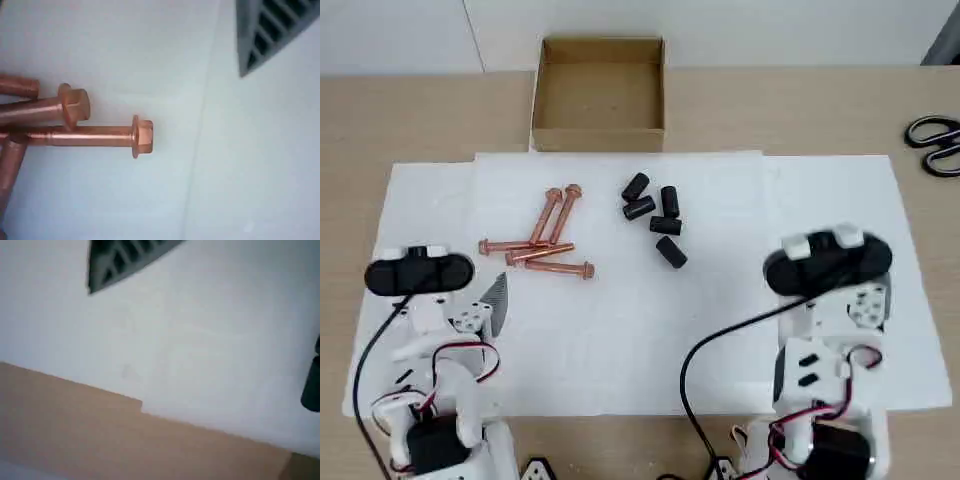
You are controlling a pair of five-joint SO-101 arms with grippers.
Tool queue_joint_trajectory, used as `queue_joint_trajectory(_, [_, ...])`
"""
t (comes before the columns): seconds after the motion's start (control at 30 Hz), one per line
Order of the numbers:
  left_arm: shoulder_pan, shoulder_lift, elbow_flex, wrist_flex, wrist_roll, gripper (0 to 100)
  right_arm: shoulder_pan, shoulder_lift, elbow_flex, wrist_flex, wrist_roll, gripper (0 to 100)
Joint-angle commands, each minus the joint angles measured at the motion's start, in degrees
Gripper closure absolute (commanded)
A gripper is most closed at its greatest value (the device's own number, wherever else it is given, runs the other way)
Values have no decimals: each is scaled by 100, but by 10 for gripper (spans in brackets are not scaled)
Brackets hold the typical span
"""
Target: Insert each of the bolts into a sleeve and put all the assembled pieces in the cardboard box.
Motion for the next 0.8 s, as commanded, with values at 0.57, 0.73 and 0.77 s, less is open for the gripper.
queue_joint_trajectory(0.57, [-9,7930,-5033,589,835,686,-2290,8673,-5565,3538,-141,798])
queue_joint_trajectory(0.73, [62,7877,-5112,563,1046,686,-2387,9481,-6321,3486,-158,798])
queue_joint_trajectory(0.77, [167,7842,-5112,554,1029,686,-2422,9622,-6479,3451,-158,798])
